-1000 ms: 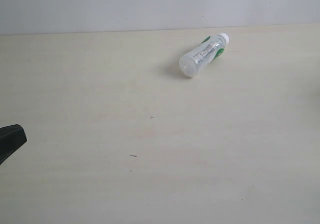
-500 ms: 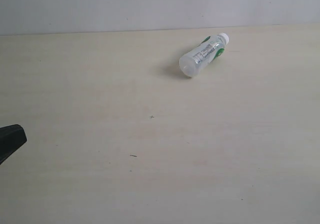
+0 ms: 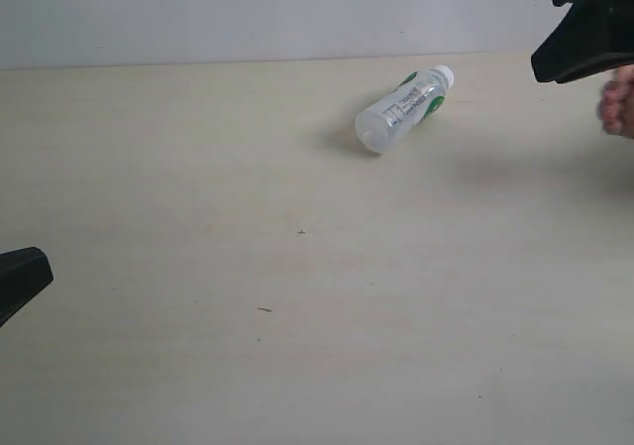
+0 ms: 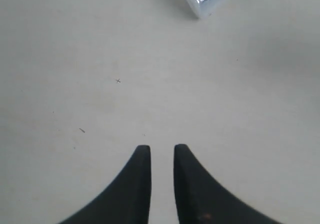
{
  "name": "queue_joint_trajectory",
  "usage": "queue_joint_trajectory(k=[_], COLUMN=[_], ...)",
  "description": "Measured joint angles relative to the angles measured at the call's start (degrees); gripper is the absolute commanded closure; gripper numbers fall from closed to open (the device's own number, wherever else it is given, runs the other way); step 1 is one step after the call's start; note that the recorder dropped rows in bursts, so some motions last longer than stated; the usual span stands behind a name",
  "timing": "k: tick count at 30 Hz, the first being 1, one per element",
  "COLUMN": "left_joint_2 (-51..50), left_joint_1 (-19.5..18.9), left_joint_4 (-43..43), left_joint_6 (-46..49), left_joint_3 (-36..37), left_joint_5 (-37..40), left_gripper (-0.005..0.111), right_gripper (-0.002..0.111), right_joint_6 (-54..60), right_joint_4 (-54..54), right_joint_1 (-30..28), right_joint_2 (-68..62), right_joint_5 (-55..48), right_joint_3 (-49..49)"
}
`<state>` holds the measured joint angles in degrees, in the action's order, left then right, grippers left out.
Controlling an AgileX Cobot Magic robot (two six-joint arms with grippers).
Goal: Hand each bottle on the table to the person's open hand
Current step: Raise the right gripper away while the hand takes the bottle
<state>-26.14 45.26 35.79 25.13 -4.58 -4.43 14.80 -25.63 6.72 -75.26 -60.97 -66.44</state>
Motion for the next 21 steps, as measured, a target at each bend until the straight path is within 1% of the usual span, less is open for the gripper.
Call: queue_joint_trajectory(k=[7, 14, 17, 21], left_joint_2=[0.0, 0.0, 0.0, 0.0], left_joint_1=[0.0, 0.0, 0.0, 0.0], left_joint_4=[0.0, 0.0, 0.0, 0.0], left_joint_6=[0.0, 0.0, 0.0, 0.0], left_joint_3=[0.0, 0.0, 0.0, 0.0], left_joint_5=[0.0, 0.0, 0.0, 0.0], left_gripper=[0.107, 0.107, 0.107, 0.107], right_gripper=[0.091, 0.091, 0.092, 0.095], right_joint_6=[0.0, 0.0, -1.1, -6.6], right_joint_4=[-2.8, -4.2, -5.2, -4.4], right_joint_1=[0.0, 0.0, 0.0, 0.0], right_joint_2=[0.1, 0.1, -0.6, -5.0], right_joint_5=[4.1, 19.8, 21.5, 21.3], right_joint_3=[0.0, 0.0, -0.5, -4.5])
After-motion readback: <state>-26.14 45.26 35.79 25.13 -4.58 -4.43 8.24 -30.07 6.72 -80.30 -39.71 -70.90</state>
